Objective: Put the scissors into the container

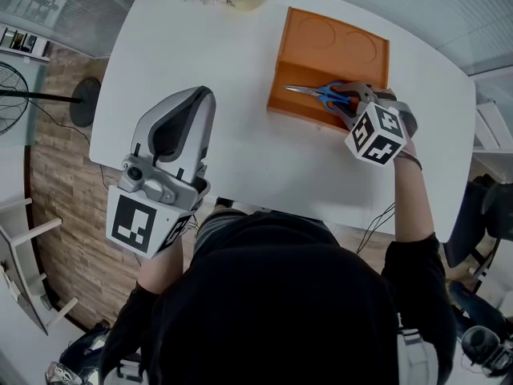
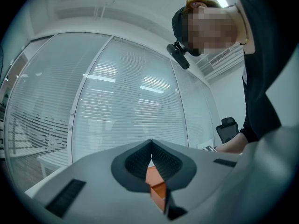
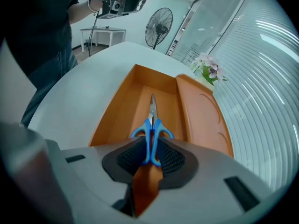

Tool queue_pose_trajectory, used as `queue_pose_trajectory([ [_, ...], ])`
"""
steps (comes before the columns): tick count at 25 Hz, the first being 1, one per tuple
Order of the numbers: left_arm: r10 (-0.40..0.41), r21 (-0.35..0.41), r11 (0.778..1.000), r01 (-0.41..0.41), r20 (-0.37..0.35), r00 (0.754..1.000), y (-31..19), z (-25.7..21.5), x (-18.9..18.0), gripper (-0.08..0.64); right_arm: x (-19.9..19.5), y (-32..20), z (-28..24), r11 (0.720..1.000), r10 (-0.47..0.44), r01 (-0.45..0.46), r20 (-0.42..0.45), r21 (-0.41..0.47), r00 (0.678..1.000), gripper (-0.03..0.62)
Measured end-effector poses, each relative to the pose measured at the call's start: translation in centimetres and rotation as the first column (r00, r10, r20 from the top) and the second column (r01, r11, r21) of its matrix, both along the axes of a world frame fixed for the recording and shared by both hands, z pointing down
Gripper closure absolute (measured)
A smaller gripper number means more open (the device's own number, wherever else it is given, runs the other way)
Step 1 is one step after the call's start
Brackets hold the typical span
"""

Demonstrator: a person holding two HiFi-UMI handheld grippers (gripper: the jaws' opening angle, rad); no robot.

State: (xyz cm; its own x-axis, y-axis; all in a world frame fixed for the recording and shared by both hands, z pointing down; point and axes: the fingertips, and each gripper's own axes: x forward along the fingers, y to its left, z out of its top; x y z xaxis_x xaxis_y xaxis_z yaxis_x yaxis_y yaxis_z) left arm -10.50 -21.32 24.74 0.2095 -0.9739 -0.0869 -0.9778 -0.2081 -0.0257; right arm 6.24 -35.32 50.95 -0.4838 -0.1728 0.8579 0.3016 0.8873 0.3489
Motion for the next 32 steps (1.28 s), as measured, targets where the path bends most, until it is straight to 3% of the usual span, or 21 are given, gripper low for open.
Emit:
queue_pose_trajectory([
  [32,-0.002,0.007,1.0,0.002,-0.003,1.0,0.49,-0.24,-0.06,0.546,-0.11,-0.24,0.97,0.999,0.044,-0.044,-0.095,0.001,0.995,0.506],
])
